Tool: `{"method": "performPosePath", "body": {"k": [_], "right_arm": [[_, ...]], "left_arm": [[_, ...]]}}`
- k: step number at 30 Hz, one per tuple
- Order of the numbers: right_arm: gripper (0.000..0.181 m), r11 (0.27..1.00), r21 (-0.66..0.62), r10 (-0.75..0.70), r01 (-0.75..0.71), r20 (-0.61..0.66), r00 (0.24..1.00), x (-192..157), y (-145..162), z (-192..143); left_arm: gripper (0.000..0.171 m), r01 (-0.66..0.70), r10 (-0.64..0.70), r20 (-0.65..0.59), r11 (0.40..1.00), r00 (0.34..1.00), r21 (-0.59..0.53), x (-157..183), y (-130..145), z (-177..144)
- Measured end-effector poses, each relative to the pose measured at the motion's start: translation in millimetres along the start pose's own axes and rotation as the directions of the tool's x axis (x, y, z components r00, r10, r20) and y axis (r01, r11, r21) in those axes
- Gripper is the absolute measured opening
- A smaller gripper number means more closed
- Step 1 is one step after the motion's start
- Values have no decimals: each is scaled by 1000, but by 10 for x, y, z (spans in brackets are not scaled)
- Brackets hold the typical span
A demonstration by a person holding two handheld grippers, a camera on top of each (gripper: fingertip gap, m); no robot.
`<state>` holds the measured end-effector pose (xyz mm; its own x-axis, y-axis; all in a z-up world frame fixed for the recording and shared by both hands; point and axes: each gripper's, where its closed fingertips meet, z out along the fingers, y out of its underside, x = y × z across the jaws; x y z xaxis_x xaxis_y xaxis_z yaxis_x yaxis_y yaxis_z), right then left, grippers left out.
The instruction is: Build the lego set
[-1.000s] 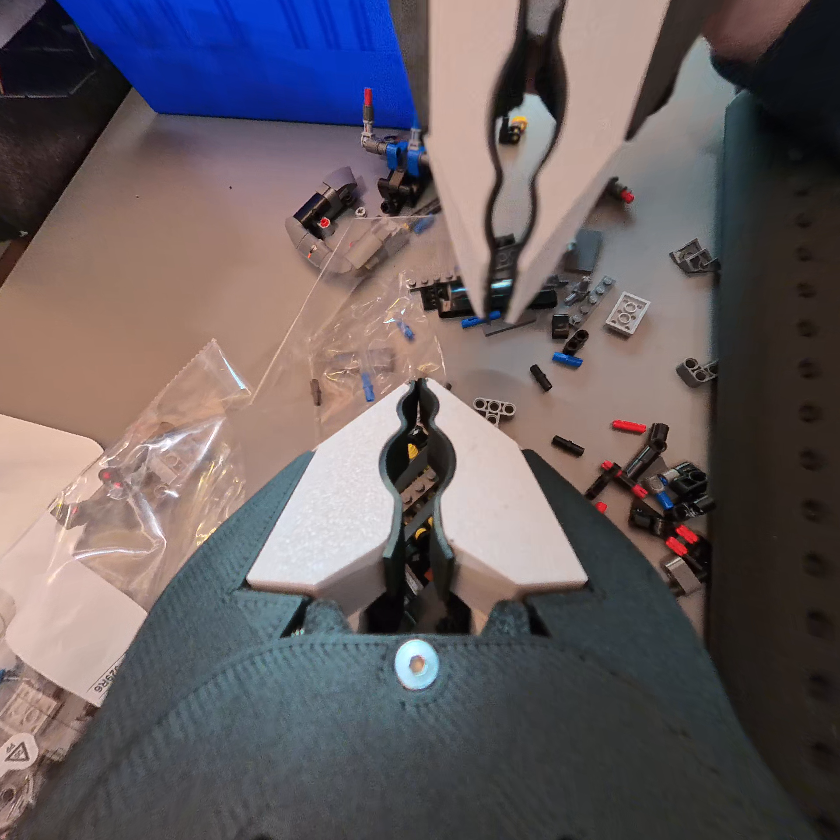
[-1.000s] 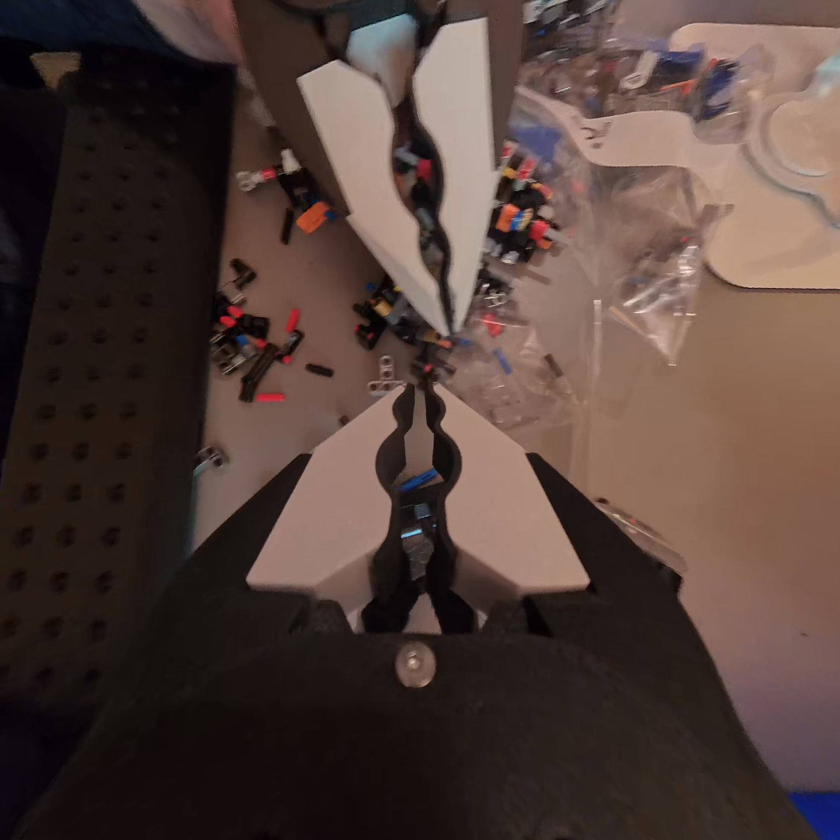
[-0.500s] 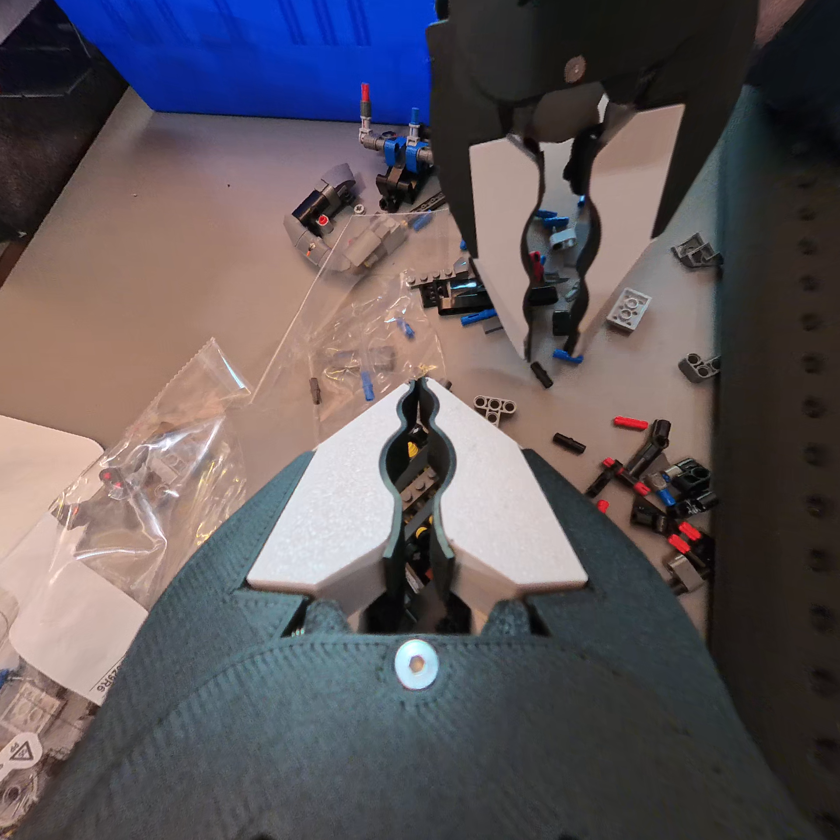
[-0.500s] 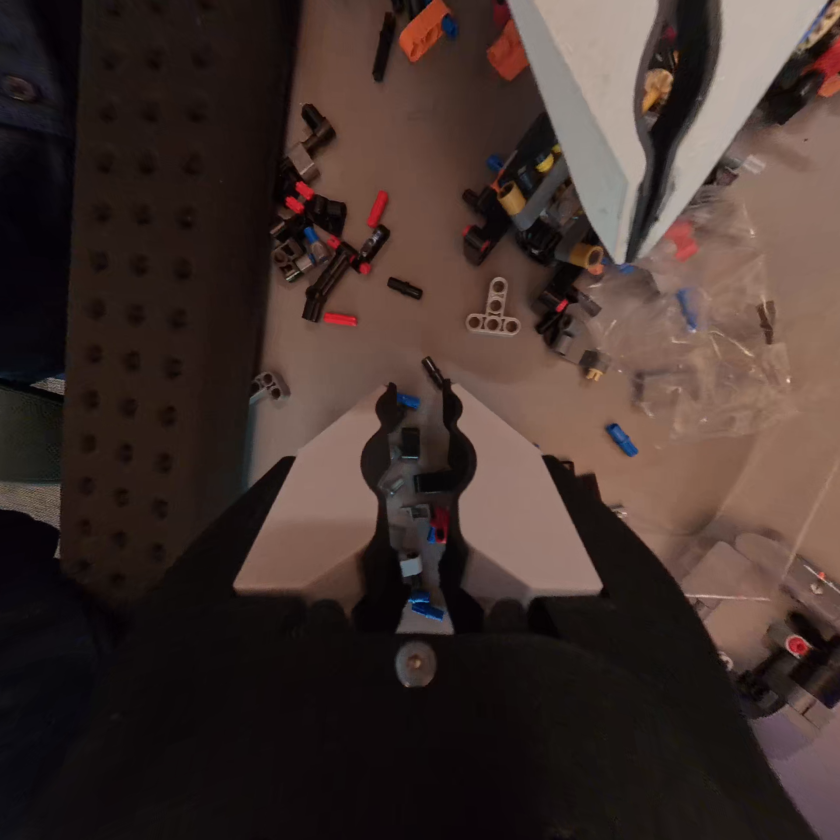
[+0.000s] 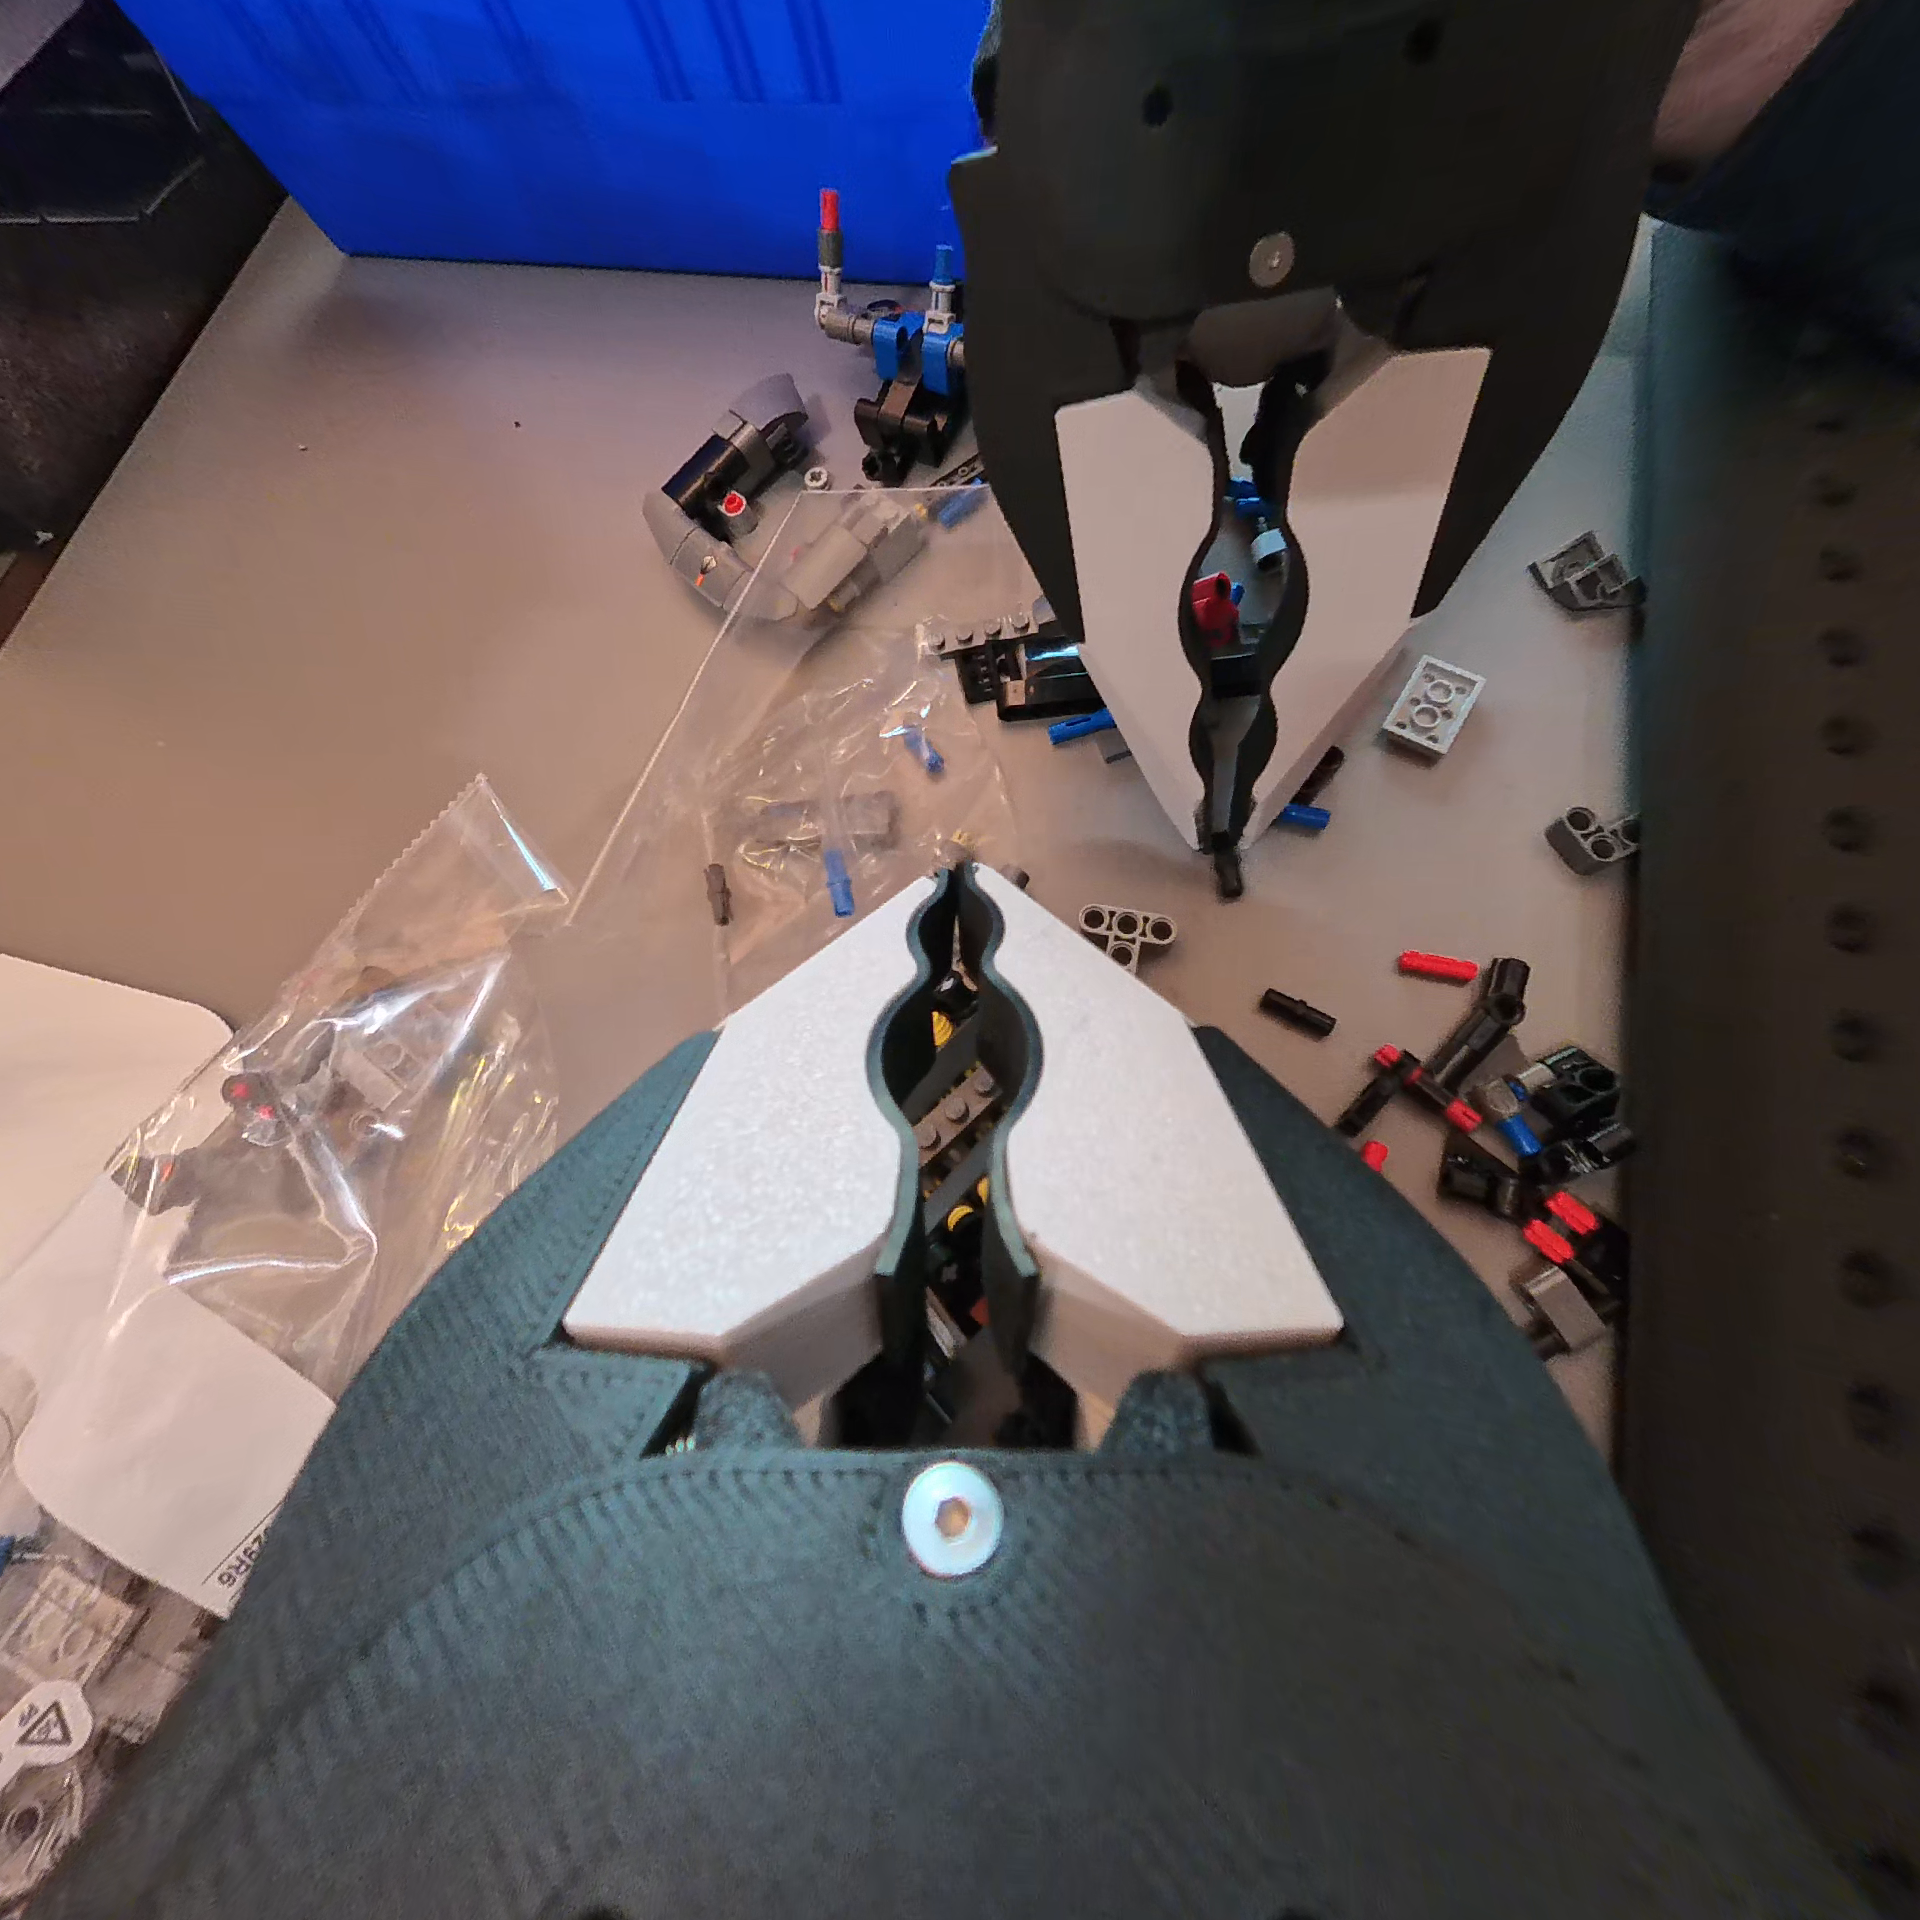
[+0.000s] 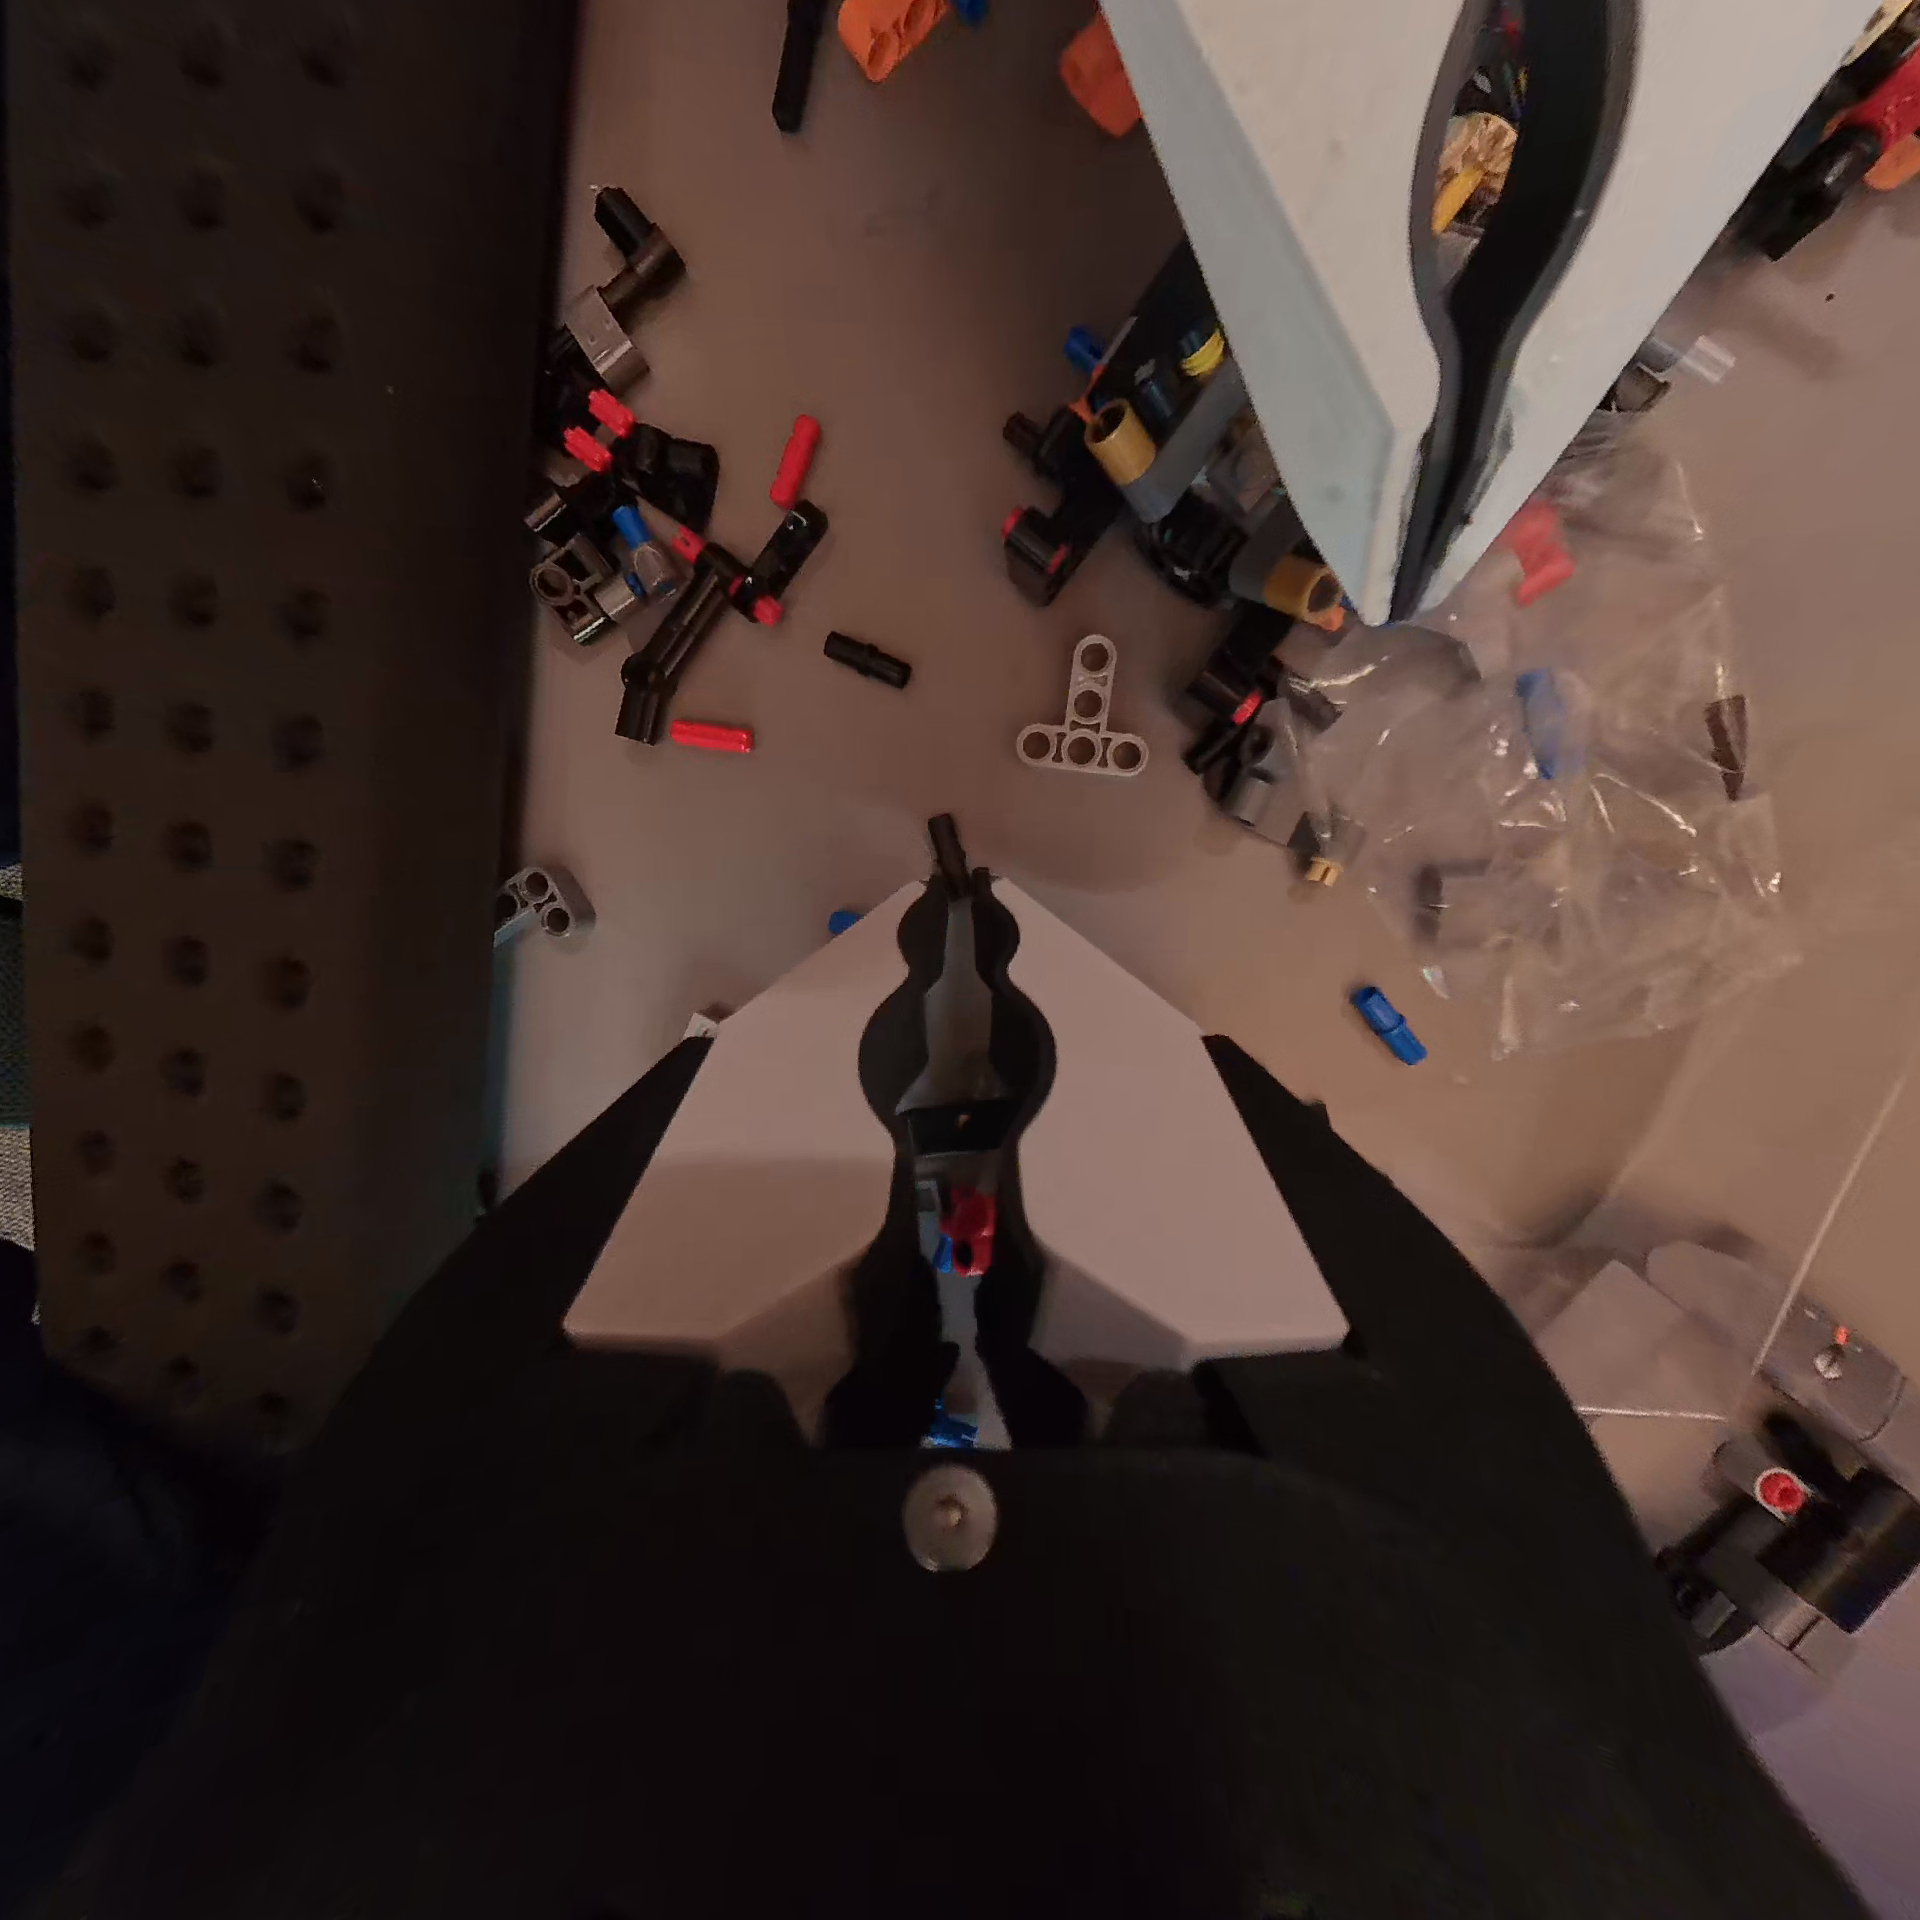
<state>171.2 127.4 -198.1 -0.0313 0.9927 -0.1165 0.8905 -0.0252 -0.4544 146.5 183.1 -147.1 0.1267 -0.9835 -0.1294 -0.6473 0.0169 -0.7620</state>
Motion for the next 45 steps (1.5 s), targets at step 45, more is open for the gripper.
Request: {"method": "performPosePath", "body": {"k": [45], "right_arm": [[3, 967, 253, 79, 17, -367, 927, 588, -361, -508]], "left_arm": [[0, -1, 1, -8, 1000, 1000, 3, 15, -6, 8]]}}
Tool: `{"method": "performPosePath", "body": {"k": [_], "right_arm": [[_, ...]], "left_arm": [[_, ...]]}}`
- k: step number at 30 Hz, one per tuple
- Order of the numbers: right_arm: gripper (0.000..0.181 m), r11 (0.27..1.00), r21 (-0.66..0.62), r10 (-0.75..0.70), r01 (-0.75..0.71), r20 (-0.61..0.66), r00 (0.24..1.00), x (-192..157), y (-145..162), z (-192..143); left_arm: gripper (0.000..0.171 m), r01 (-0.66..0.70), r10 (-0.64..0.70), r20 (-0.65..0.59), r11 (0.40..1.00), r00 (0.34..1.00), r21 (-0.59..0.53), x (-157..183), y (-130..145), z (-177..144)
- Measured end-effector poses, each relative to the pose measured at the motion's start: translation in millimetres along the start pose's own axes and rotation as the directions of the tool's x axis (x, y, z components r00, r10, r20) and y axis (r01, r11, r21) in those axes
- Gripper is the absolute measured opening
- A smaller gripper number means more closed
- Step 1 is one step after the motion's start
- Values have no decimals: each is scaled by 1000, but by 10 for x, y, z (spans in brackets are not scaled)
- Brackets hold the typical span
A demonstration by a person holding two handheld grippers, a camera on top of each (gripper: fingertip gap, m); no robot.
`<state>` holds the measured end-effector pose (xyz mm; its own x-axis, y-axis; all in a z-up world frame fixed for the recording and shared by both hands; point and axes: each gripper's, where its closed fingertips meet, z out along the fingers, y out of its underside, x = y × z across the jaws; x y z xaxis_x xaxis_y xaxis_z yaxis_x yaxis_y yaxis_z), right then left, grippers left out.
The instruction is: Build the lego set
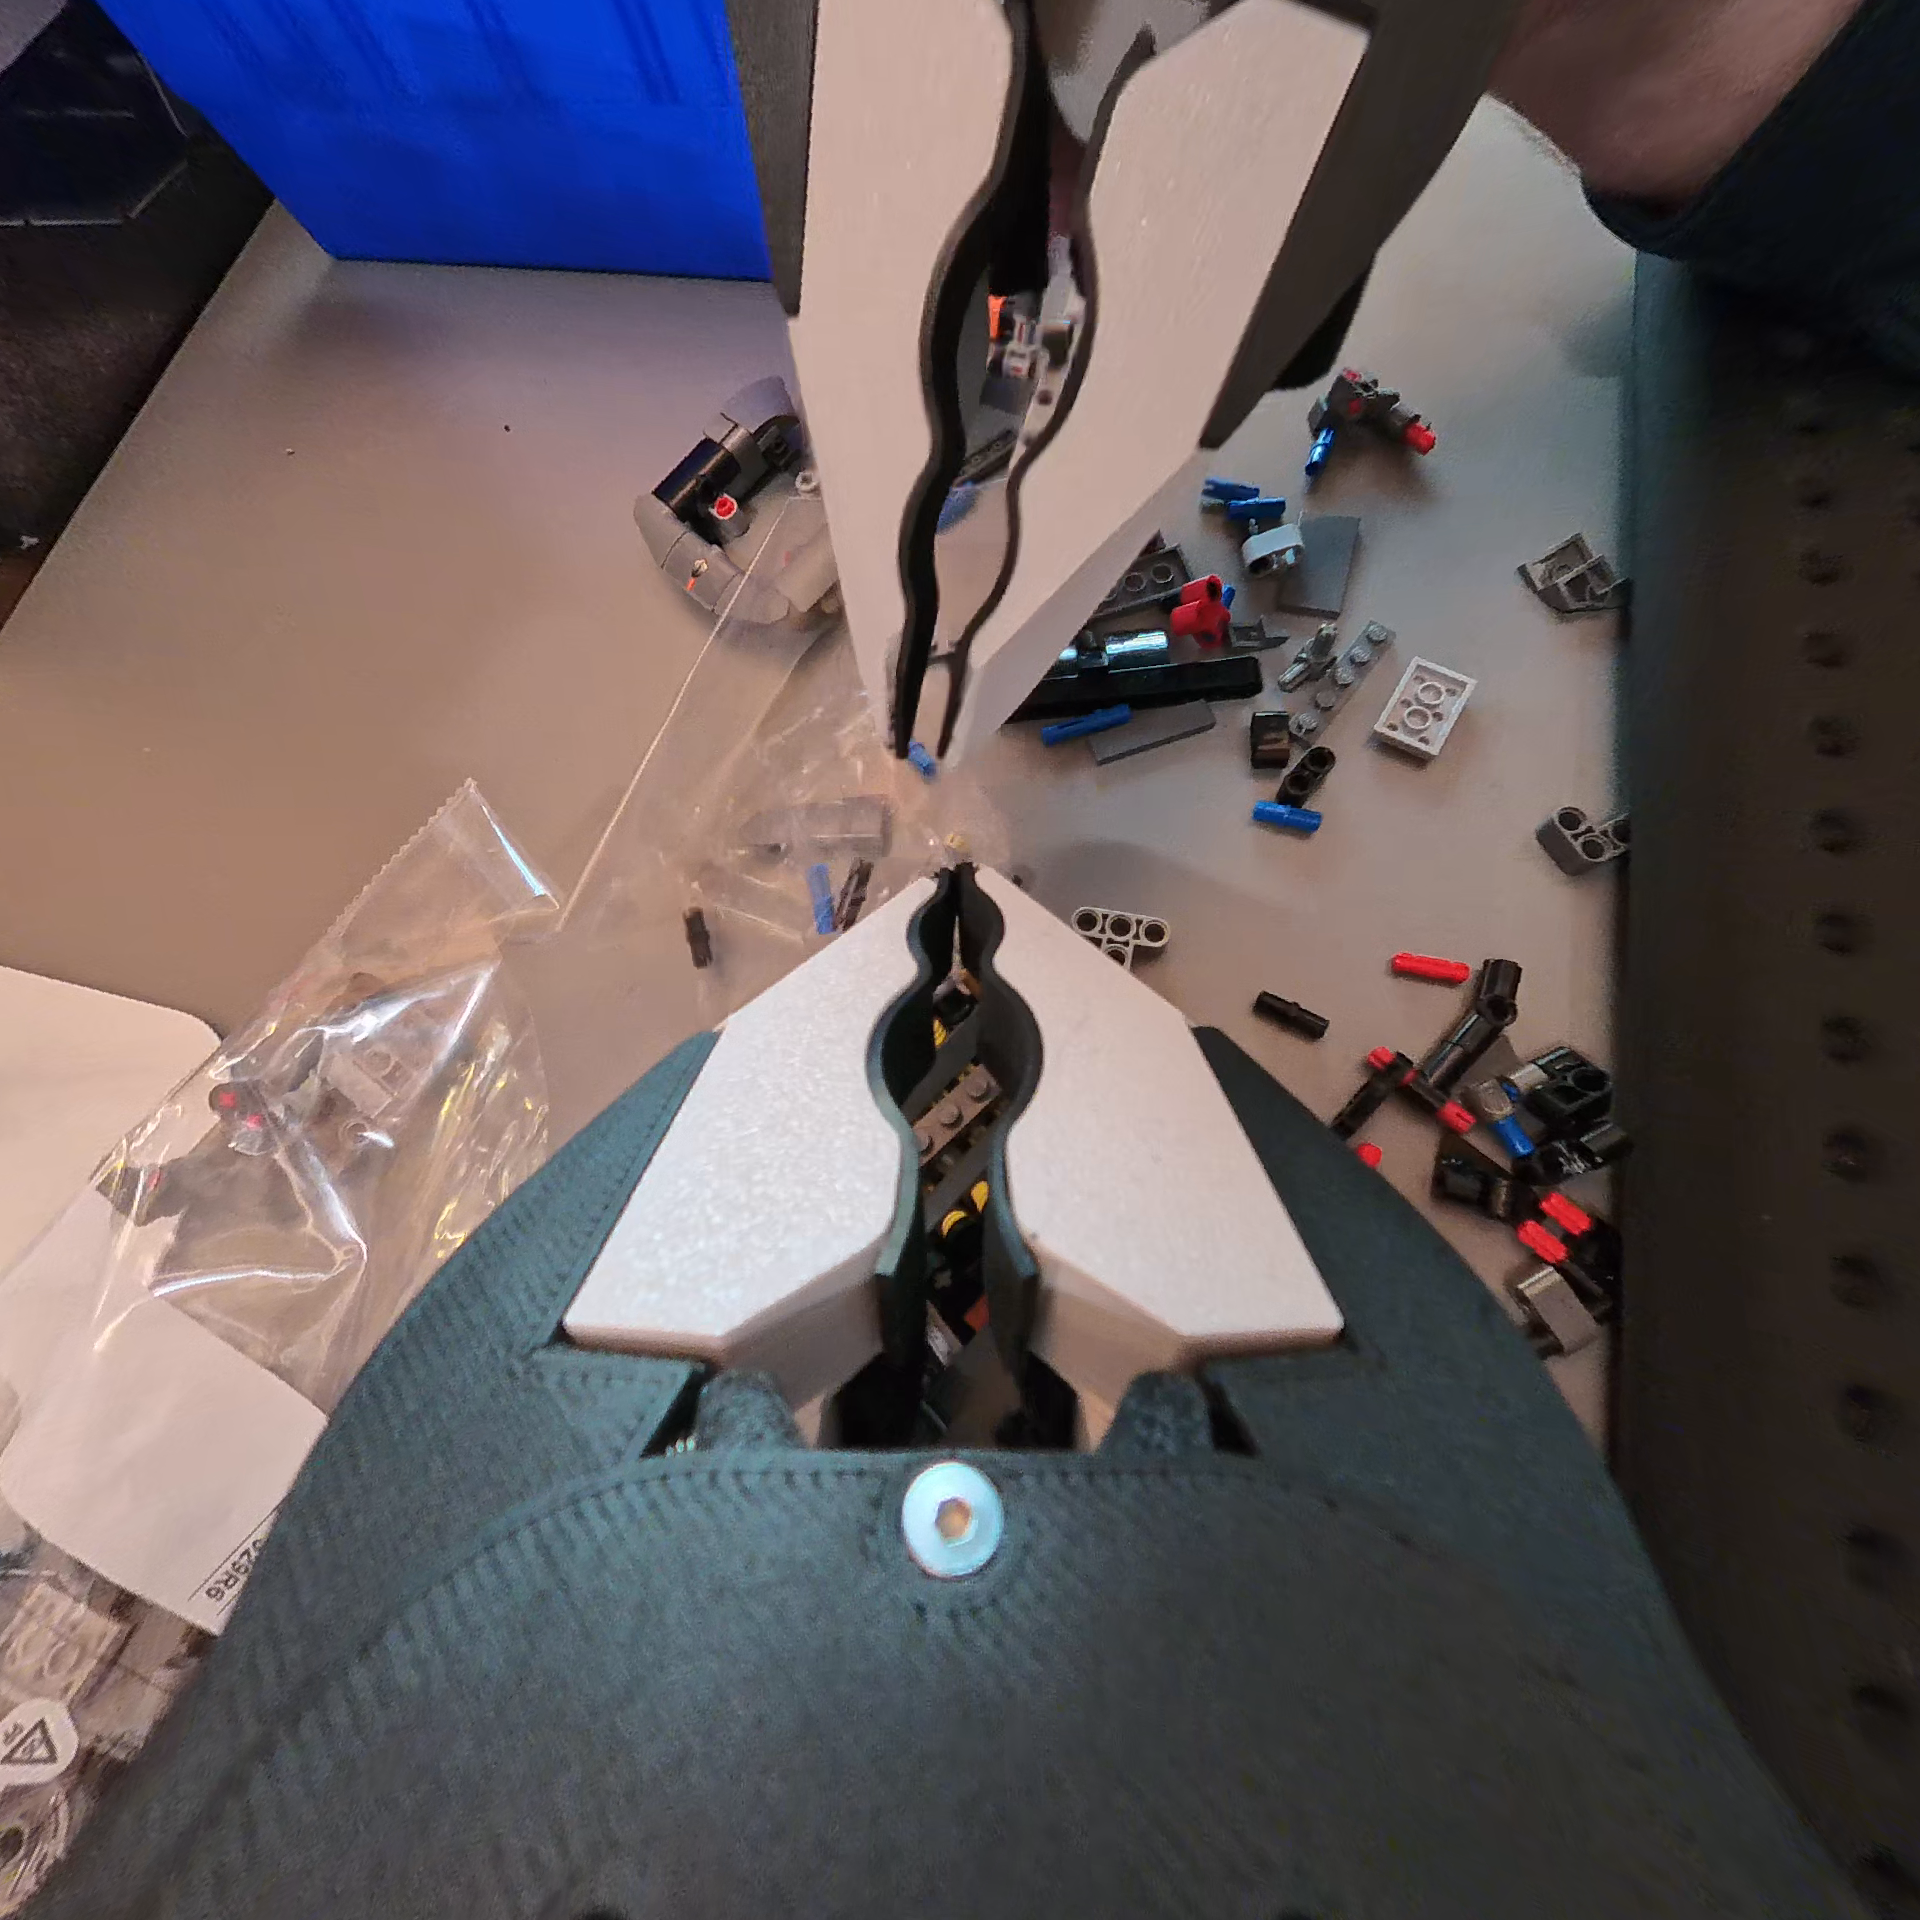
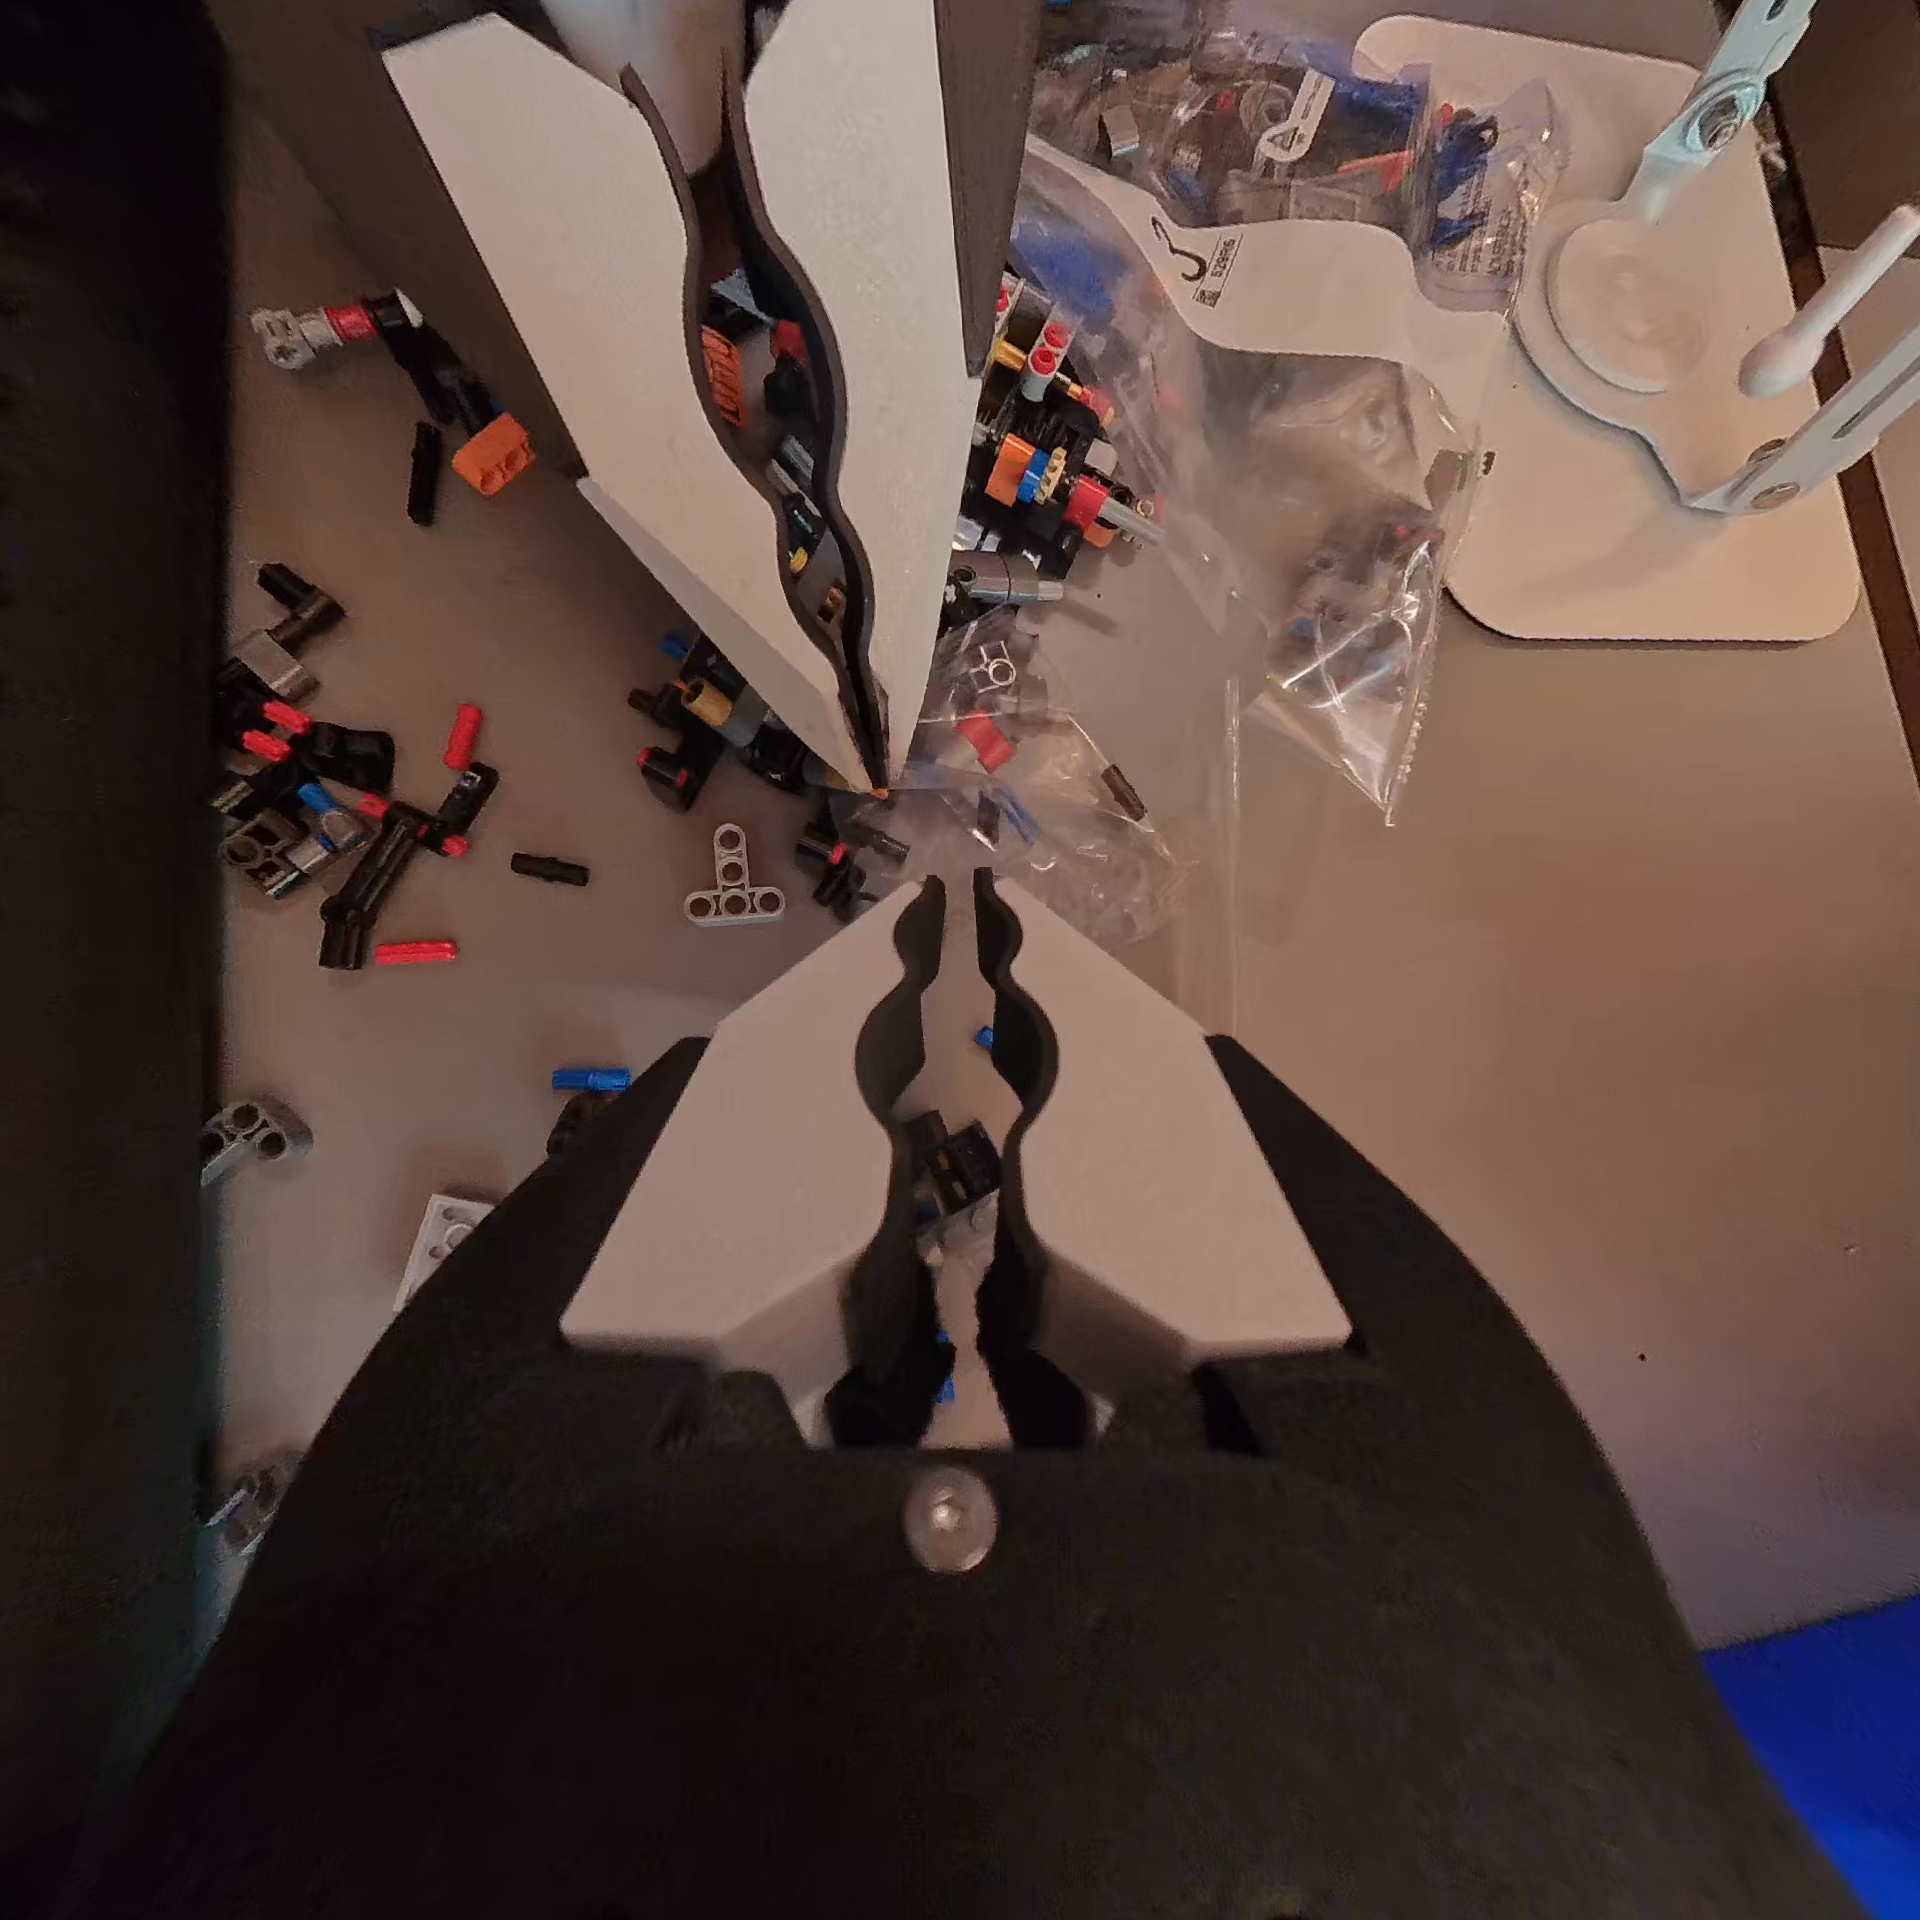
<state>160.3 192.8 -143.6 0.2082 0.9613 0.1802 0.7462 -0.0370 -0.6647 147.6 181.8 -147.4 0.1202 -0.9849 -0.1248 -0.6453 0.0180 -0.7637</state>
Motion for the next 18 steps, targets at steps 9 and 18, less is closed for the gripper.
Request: {"method": "performPosePath", "body": {"k": [9, 18], "right_arm": [[4, 992, 73, -115, 100, 242, 964, -541, -155, 1], [5, 989, 33, -145, 142, 333, 932, -760, -110, 118]], "left_arm": [[0, 1, -1, 1, 1000, 1000, 0, -6, 5, -8], [0, 3, -3, 2, 1000, 1000, -2, -15, 10, -6]]}}
